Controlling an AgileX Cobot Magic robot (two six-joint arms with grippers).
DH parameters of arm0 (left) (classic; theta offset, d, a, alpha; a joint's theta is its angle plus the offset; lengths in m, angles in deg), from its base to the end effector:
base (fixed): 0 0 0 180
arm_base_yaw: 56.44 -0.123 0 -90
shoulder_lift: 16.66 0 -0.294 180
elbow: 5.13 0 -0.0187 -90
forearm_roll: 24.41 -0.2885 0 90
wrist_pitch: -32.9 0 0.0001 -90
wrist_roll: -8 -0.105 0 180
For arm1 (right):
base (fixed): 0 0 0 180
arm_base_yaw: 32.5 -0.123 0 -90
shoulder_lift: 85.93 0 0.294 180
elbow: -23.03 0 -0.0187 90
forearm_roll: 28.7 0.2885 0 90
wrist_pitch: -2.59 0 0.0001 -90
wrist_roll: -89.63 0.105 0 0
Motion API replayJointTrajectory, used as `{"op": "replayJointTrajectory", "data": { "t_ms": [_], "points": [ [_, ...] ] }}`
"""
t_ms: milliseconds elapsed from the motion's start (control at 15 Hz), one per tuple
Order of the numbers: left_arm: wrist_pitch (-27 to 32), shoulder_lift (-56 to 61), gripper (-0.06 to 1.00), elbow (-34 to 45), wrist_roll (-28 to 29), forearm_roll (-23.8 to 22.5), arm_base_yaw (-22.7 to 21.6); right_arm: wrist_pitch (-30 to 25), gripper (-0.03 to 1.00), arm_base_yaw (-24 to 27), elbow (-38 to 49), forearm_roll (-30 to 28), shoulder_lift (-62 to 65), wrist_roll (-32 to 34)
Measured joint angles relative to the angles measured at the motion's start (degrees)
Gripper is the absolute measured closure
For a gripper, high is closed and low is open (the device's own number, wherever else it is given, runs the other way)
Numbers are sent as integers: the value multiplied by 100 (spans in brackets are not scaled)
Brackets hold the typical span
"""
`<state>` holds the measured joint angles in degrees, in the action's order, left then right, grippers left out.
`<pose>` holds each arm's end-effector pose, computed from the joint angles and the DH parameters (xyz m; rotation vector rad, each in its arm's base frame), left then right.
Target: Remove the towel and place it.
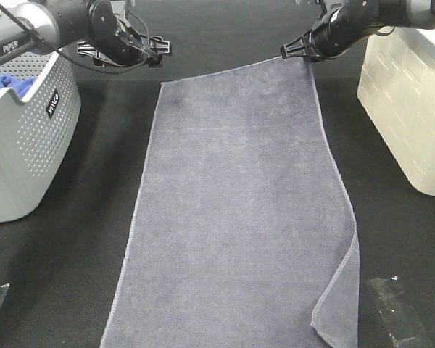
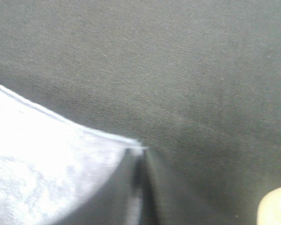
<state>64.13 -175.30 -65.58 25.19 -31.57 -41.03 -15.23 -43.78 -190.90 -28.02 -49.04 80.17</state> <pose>0.6218 -0.1643 0.1412 0.0511 2.2589 -0.1743 0.5859 0.1173 0.1591 -0.3887 2.1823 0.0278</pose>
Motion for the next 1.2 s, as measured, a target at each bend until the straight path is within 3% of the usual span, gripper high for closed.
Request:
{"op": "replayJointTrajectory", "data": {
  "t_ms": [67, 133, 200, 467, 933, 1200],
  "points": [
    [11, 0, 17, 0, 0, 0, 0, 86, 30, 0, 0, -11, 0, 11],
    [23, 0, 17, 0, 0, 6, 0, 166, 12, 0, 0, -17, 0, 17],
    [23, 6, 17, 0, 0, 29, 0, 195, 5, 0, 0, -17, 0, 17],
    [11, 0, 17, 0, 0, 407, 69, 441, 0, 0, 0, -17, 0, 23],
    [-980, -665, 17, 0, -6, 413, 298, 493, 0, 0, 0, -17, -17, 23],
    [-1037, -922, 18, 0, -6, 413, 292, 493, 0, 0, 0, -69, -17, 11]
  ]
}}
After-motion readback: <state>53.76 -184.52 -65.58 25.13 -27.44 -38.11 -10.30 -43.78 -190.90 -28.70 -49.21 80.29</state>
